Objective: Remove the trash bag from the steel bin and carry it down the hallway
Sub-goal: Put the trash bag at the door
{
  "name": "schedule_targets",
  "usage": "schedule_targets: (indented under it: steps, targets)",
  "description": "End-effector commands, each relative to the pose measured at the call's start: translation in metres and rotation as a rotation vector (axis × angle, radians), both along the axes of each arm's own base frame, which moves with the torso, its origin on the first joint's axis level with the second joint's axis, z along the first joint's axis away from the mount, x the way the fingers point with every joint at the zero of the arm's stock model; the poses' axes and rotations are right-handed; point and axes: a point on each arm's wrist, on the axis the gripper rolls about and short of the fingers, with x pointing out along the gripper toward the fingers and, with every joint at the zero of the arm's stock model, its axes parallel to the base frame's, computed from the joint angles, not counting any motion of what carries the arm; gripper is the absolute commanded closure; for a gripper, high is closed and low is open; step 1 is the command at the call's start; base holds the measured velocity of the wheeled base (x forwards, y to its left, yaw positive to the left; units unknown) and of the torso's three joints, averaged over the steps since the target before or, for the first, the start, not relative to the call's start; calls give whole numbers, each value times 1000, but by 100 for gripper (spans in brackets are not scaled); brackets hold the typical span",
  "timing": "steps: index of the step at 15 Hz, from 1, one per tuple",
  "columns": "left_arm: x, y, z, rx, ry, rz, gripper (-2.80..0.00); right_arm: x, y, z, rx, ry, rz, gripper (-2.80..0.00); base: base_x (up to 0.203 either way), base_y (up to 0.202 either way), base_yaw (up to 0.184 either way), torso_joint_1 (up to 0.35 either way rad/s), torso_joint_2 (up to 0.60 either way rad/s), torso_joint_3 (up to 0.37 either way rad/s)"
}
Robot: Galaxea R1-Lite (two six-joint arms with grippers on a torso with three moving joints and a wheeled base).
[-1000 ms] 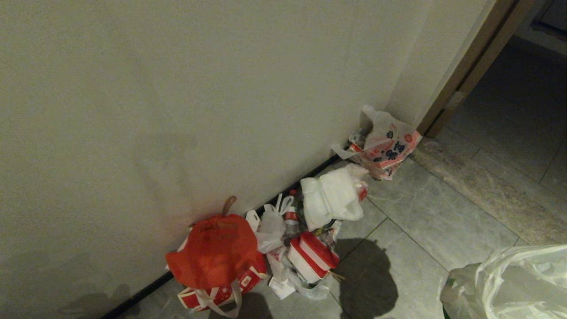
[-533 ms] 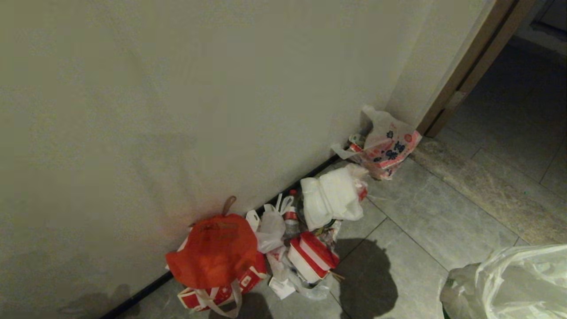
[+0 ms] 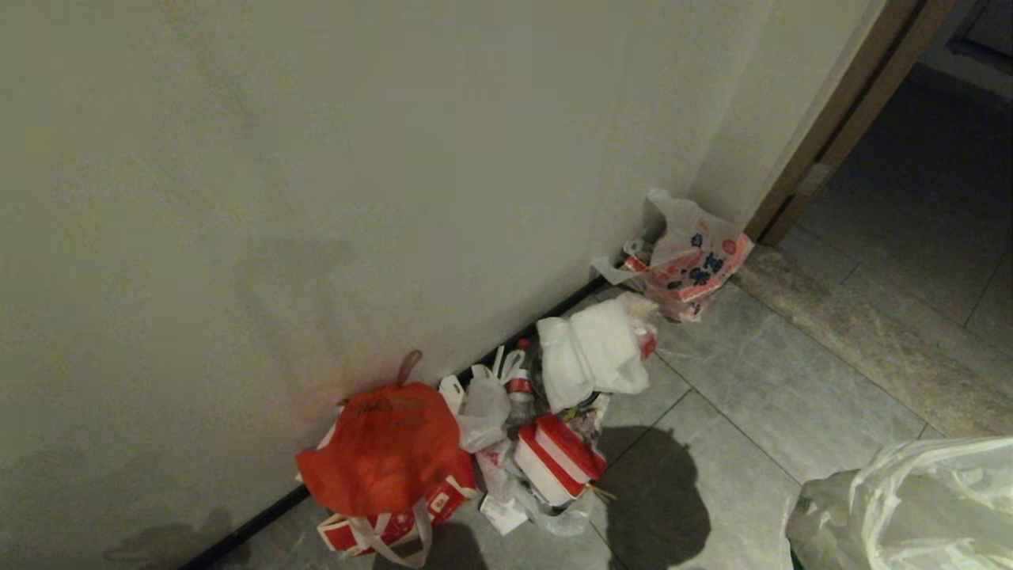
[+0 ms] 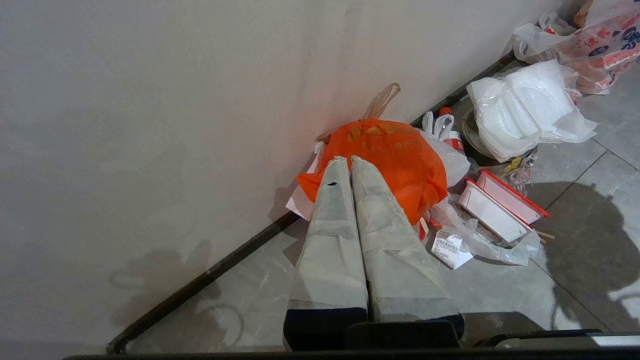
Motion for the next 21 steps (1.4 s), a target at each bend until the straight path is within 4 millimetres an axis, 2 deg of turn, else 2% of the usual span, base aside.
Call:
schedule_targets:
  steps: [1,21]
  targets:
    - [0,0,0,-1,0,1,0,0,0,0,0,2,0,0,0,0,0,0,0,0]
    - [0,0,0,-1,-1,1,0,0,0,0,1,1,1,0,0,0,0,0,0,0]
